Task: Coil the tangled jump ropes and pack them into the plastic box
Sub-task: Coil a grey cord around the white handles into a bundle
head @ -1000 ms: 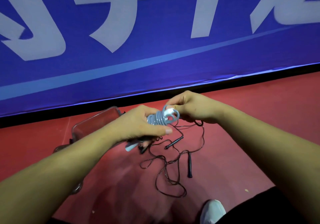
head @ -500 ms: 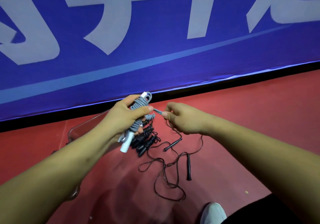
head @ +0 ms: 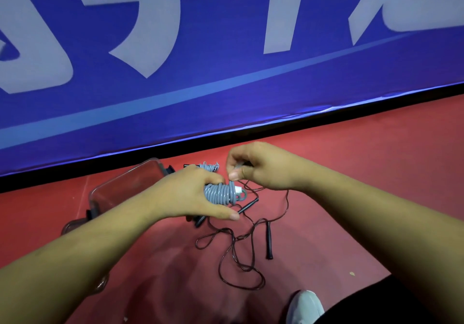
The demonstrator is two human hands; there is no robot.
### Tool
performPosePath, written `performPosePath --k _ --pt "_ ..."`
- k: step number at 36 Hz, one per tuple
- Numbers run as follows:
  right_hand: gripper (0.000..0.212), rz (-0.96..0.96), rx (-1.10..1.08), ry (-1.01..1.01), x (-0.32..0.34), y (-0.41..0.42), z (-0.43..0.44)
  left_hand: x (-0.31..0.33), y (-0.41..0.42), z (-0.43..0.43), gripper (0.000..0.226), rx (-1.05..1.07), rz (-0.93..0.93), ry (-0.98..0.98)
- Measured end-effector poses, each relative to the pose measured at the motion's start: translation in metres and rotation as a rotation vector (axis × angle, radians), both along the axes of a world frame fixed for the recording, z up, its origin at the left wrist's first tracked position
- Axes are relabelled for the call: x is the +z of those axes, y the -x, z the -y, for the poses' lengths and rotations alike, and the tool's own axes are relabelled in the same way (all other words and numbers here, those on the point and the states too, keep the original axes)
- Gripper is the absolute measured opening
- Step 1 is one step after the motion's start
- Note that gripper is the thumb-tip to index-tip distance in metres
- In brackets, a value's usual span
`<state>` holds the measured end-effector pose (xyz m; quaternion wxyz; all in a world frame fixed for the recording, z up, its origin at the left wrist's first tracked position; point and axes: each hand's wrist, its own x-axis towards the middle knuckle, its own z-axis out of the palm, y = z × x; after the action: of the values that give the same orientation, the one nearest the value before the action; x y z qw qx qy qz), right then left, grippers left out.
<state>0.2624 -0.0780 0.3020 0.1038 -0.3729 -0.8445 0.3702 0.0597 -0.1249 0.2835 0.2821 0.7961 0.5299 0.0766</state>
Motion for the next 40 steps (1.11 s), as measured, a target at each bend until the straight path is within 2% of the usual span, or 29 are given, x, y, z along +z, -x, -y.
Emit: performPosePath --k 2,4,6,9,11,15,17,19,23,28,30,33,36,37,40 --pt "0.010 -0.102 -0.023 0.136 -0.003 -0.002 0.000 0.004 -0.003 0.005 0.074 0.029 0.151 0.085" --pt "0.017 -0.225 -0.064 0.251 -0.005 -0.001 0.000 0.005 -0.007 0.008 0.047 0.111 0.370 0.206" --pt "0.025 -0.378 -0.132 0.378 -0.007 0.002 0.000 0.005 -0.011 0.011 0.032 0.172 0.567 0.260" --pt "0.026 -0.535 -0.217 0.508 -0.007 0.009 -0.002 0.003 -0.017 0.011 0.030 0.248 0.862 0.283" --pt "0.028 -0.577 -0.274 0.542 -0.007 0.012 -0.003 0.001 -0.023 0.010 0.032 0.359 0.963 0.287" --pt "0.032 -0.577 -0.390 0.513 -0.010 0.013 -0.003 -0.003 -0.027 0.009 0.036 0.467 1.065 0.285" --pt "0.026 -0.557 -0.414 0.477 -0.011 0.012 -0.003 -0.001 -0.024 0.008 0.036 0.487 1.095 0.238" --pt "0.023 -0.537 -0.412 0.456 -0.013 0.012 -0.002 0.002 -0.022 0.007 0.037 0.488 1.109 0.203" --pt "0.031 -0.515 -0.420 0.435 -0.014 0.011 -0.001 0.002 -0.024 0.006 0.032 0.464 1.121 0.183" --pt "0.027 -0.451 -0.414 0.186 -0.005 0.009 0.003 0.002 -0.025 0.004 0.031 0.500 1.215 0.270" --pt "0.021 -0.492 -0.416 0.124 -0.001 0.008 0.003 0.004 -0.026 0.003 0.034 0.496 1.269 0.300" --pt "0.014 -0.661 -0.404 0.178 0.004 0.007 0.003 0.003 -0.029 0.001 0.031 0.494 1.356 0.361" --pt "0.004 -0.805 -0.312 0.334 0.006 0.005 0.004 0.000 -0.031 -0.001 0.032 0.507 1.383 0.444" --pt "0.005 -0.839 -0.277 0.405 0.006 0.004 0.004 -0.002 -0.031 -0.002 0.035 0.518 1.378 0.472" --pt "0.025 -0.902 -0.196 0.598 0.003 0.003 0.003 -0.005 -0.030 -0.005 0.046 0.532 1.393 0.573"
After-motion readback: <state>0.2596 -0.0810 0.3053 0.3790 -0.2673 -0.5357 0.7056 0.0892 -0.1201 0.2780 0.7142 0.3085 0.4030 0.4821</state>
